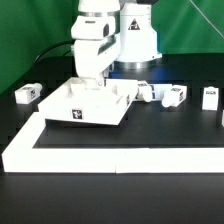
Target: Assemble one leg
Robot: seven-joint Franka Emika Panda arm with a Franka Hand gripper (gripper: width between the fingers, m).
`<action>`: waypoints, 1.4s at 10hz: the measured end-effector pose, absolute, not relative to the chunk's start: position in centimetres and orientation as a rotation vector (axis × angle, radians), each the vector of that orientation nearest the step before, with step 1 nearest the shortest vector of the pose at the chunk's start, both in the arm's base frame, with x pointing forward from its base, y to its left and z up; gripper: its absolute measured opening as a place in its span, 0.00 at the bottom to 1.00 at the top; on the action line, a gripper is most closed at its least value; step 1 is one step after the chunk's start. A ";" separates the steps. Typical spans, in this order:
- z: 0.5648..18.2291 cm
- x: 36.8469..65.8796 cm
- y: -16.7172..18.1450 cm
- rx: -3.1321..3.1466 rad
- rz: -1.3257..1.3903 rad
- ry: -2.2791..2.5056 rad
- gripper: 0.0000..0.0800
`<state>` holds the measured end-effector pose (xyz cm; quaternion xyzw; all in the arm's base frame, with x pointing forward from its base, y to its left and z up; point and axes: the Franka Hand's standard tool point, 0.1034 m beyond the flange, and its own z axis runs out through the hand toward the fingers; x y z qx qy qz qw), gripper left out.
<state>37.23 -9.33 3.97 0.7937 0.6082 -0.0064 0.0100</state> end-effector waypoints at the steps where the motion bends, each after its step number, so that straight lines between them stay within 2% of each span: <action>1: 4.8 37.5 -8.6 2.466 -0.009 1.916 0.07; 4: 6.5 42.0 -4.6 2.358 -0.011 2.050 0.07; 5: 6.2 42.3 -4.2 2.317 0.050 2.040 0.07; 6: 5.7 41.3 -4.3 2.337 0.024 2.044 0.07; 9: 5.7 41.3 -4.1 2.340 0.021 2.045 0.07; 11: 6.2 42.9 -2.1 2.290 0.055 2.085 0.07; 14: 5.3 46.2 2.6 2.212 0.123 2.155 0.07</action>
Offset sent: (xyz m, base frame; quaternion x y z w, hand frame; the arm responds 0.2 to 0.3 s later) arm 0.0676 0.0561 0.0202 0.0484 -0.0397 -0.1090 0.9921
